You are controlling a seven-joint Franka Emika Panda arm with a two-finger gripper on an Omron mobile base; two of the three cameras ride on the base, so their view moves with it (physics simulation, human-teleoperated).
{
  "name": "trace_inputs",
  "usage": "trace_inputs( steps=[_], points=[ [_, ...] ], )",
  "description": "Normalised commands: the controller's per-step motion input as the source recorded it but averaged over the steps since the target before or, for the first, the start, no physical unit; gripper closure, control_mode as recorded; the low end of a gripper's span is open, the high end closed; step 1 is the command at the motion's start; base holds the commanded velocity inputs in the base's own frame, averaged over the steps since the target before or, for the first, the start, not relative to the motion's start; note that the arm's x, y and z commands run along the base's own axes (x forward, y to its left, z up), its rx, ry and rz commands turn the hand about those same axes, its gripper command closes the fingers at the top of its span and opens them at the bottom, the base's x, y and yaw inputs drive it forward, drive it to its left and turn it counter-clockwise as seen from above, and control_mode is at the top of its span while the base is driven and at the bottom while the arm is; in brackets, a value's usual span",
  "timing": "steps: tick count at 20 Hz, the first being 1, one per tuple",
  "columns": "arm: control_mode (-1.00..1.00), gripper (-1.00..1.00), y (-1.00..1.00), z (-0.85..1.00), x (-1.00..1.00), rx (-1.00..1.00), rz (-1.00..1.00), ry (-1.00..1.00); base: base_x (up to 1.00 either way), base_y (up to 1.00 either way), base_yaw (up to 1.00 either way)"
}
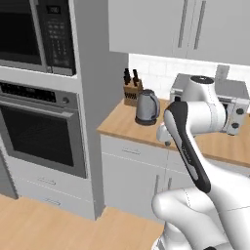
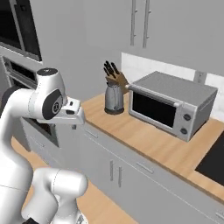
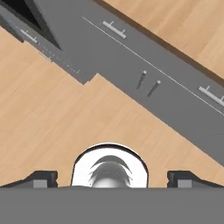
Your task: Navigate to the microwave.
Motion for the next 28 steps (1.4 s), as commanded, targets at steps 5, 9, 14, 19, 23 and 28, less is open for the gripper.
trace_inputs(
  steps=[5, 9, 14, 19, 23, 28],
  points=[
    [1.00, -1.00, 0.00, 0.00, 0.00, 0.00, 0.00, 0.00, 0.24, 1.00, -0.27],
    [1.00, -1.00, 0.00, 0.00, 0.00, 0.00, 0.00, 0.00, 0.18, 1.00, -0.27],
    [1.00, -1.00, 0.00, 0.00, 0.00, 0.00, 0.00, 0.00, 0.01, 1.00, -0.26],
    [1.00, -1.00, 0.00, 0.00, 0.00, 0.00, 0.00, 0.00, 0.01, 1.00, -0.27],
    [1.00, -1.00, 0.00, 0.00, 0.00, 0.00, 0.00, 0.00, 0.14, 1.00, -0.28],
    [1.00, -1.00, 0.00, 0.00, 0.00, 0.00, 0.00, 0.00, 0.29, 0.95, -0.27]
  ],
)
